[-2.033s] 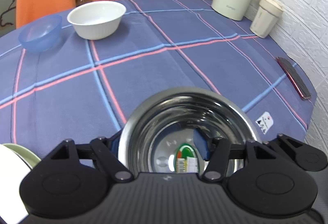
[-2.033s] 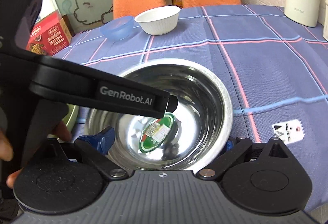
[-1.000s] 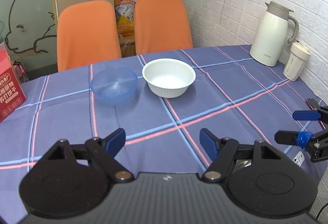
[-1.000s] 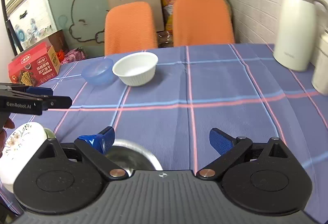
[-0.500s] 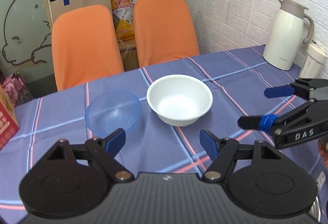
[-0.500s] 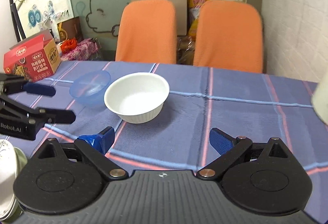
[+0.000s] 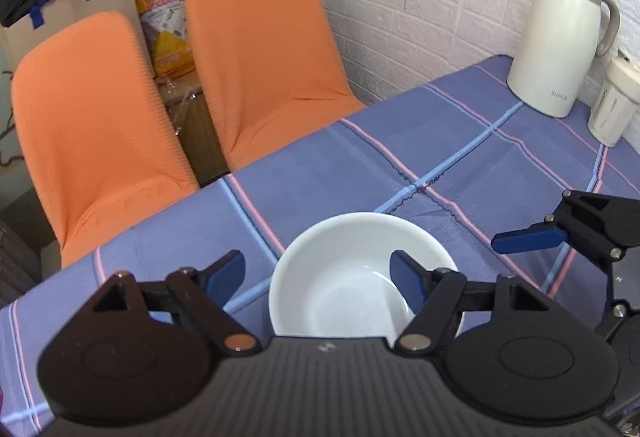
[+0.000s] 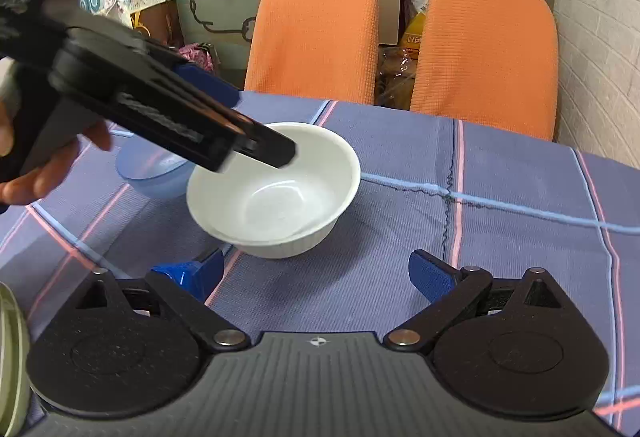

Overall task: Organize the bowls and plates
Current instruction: 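Grasp the rim of the white ceramic bowl with the left gripper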

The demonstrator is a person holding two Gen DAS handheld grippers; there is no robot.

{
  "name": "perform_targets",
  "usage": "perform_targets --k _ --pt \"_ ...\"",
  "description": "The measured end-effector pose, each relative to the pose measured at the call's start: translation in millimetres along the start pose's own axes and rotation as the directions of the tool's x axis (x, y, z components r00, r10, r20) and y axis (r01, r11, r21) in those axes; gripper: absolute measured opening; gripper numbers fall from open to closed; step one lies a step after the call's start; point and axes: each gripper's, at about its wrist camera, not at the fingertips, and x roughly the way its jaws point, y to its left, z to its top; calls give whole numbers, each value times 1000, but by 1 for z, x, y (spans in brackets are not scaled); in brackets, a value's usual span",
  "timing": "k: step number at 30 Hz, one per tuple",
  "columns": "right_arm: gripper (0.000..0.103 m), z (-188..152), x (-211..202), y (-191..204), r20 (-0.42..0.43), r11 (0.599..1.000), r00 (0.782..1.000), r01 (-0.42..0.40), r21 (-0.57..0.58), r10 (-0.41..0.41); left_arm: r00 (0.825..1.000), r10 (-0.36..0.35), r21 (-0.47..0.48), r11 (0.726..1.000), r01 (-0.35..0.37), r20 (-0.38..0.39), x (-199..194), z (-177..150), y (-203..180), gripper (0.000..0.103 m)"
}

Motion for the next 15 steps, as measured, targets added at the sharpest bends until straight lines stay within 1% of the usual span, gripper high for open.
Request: perform_targets --k 3,7,9,12,15 --pt "87 2 4 0 -3 1000 1000 -7 -8 7 999 -31 1 1000 31 -20 13 6 3 73" --pt "87 5 10 3 -21 999 1000 -15 -33 14 999 -5 3 1000 6 -41 26 4 7 73" --pt "87 6 14 6 -31 999 999 -20 -48 19 998 -9 -10 1000 9 -55 31 2 9 73" --pt "87 9 21 11 -41 997 999 -25 -69 22 998 -23 -29 999 21 -59 37 -1 10 73" --pt "87 11 26 16 -39 993 999 -24 -112 20 998 -19 -37 999 17 -56 42 -4 7 73"
